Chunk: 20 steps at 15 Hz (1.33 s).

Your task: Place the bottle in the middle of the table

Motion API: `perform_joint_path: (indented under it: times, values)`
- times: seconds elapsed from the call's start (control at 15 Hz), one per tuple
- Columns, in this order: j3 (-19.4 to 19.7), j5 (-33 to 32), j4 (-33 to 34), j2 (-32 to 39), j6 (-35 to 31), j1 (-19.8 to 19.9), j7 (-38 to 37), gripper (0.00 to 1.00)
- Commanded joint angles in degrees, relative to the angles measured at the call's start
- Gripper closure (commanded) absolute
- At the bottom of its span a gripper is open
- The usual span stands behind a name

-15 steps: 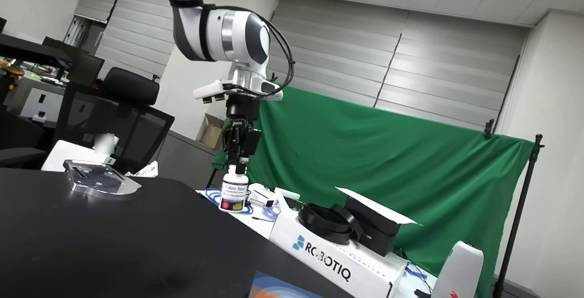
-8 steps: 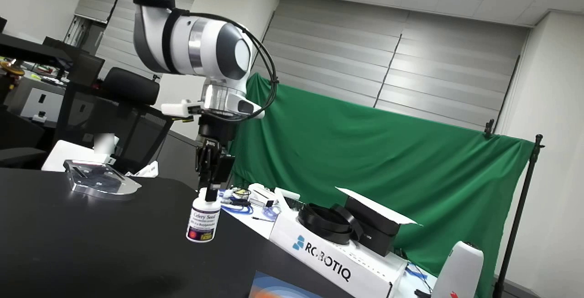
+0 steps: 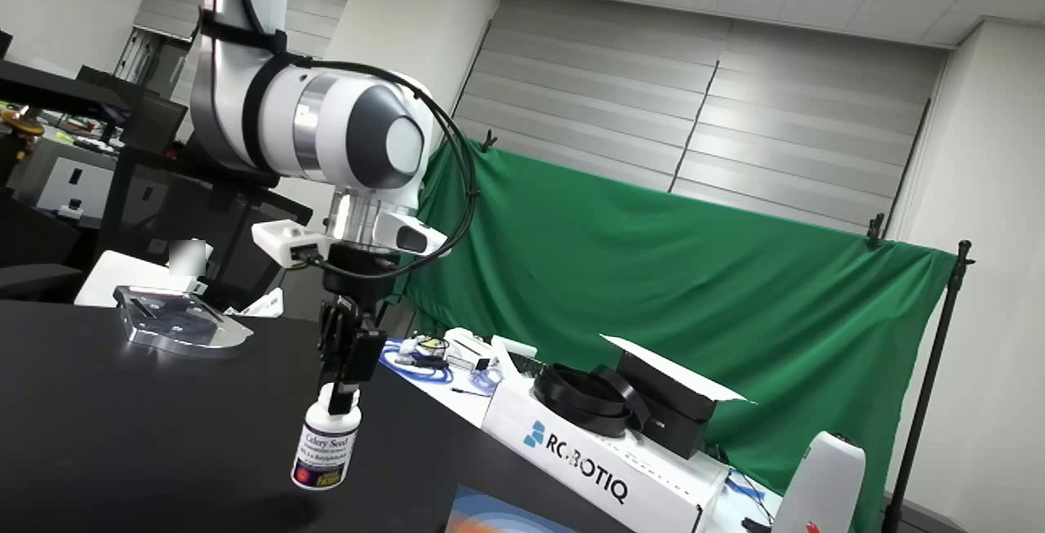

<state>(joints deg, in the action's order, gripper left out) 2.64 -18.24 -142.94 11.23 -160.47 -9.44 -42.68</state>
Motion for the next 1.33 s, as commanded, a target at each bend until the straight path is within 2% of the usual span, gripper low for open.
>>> perform_joint_path:
  times: [0.0, 0.27, 0.53, 0.6, 0.67, 0.8, 0.87, 0.93, 1.07, 1.27]
  values:
    - [0.13, 4.51, -2.01, 0.63, 0.52, 0.83, 2.72, 0.81]
    - [0.73, 8.35, -3.09, 1.31, 0.66, 0.85, 5.36, 0.81]
    - [1.65, 9.1, -3.22, 1.35, 0.91, 0.5, 5.93, 0.81]
    - [1.47, 9.68, -3.24, 1.31, 1.0, 0.66, 6.46, 0.31]
    - [1.55, 9.73, -3.27, 1.34, 0.82, 0.64, 6.76, 0.3]
    - [0.77, 12.02, -3.45, 1.38, 0.35, 1.14, 7.89, 0.17]
    - [-0.46, 14.36, -1.35, -1.01, 4.32, 1.18, 9.46, 0.1]
    - [-0.72, 15.27, -1.51, -2.82, 5.35, 1.23, 10.69, 0.04]
    - [-1.48, 17.06, -1.18, -6.98, 8.4, 1.29, 12.26, 0.0]
    - [-2.65, 16.61, -0.19, -12.0, 12.88, 1.62, 12.1, 0.0]
